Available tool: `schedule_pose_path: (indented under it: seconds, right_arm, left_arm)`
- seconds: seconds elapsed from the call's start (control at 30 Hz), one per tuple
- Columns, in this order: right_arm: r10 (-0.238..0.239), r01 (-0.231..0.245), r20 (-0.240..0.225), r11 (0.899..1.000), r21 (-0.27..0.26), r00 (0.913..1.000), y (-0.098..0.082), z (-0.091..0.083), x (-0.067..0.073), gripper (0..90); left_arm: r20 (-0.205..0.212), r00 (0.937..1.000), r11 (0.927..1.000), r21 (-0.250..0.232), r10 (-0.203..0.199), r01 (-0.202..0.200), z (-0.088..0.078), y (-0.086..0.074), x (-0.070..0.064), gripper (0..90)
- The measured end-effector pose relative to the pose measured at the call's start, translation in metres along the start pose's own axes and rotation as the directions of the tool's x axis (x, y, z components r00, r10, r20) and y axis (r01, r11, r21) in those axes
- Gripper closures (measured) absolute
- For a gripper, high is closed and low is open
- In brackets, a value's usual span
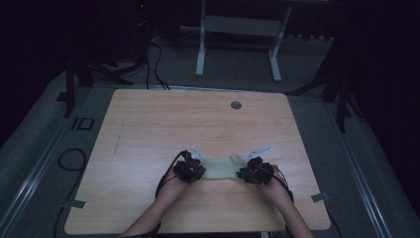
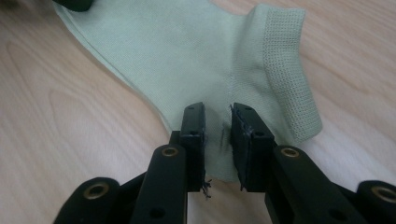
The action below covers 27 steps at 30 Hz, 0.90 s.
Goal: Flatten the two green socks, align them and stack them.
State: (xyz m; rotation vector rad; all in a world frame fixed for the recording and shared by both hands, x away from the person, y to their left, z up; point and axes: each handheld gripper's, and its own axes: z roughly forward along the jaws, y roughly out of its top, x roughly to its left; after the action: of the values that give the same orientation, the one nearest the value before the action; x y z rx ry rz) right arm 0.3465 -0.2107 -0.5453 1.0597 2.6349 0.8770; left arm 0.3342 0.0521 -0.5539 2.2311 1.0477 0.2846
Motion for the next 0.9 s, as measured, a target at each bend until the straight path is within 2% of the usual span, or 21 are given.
schedule_pose_path:
  seconds: [0.1, 0.37, 0.6, 0.7, 0.9]
  right_arm:
    - [-0.009, 0.009, -0.004, 1.0, 0.01, 1.0, 0.009, 0.005, 0.0, 74.1]
    - [-0.007, 0.007, -0.012, 1.0, 0.018, 0.9999, 0.025, 0.017, -0.001, 73.2]
    - [-0.002, 0.002, -0.018, 1.0, 0.015, 0.9998, 0.025, 0.016, -0.001, 71.2]
    - [0.001, -0.001, -0.016, 1.0, 0.014, 0.9999, 0.025, 0.015, 0.002, 70.7]
    - [-0.027, 0.027, -0.022, 1.0, 0.003, 0.9994, 0.028, 0.008, 0.007, 66.4]
  left_arm:
    - [0.004, 0.9998, 0.9998, -0.001, -0.021, 0.021, -0.002, -0.002, 0.009, 80.8]
    - [0.003, 0.9993, 0.9993, -0.003, -0.037, 0.037, -0.005, -0.004, 0.021, 80.8]
    - [0.002, 0.9998, 0.9998, -0.001, -0.019, 0.019, -0.005, -0.004, 0.019, 80.6]
    - [0.011, 0.9998, 0.9997, -0.014, -0.018, 0.018, -0.009, -0.002, 0.015, 80.3]
    - [0.03, 0.9995, 0.9989, -0.045, 0.013, -0.012, -0.02, 0.005, 0.005, 76.1]
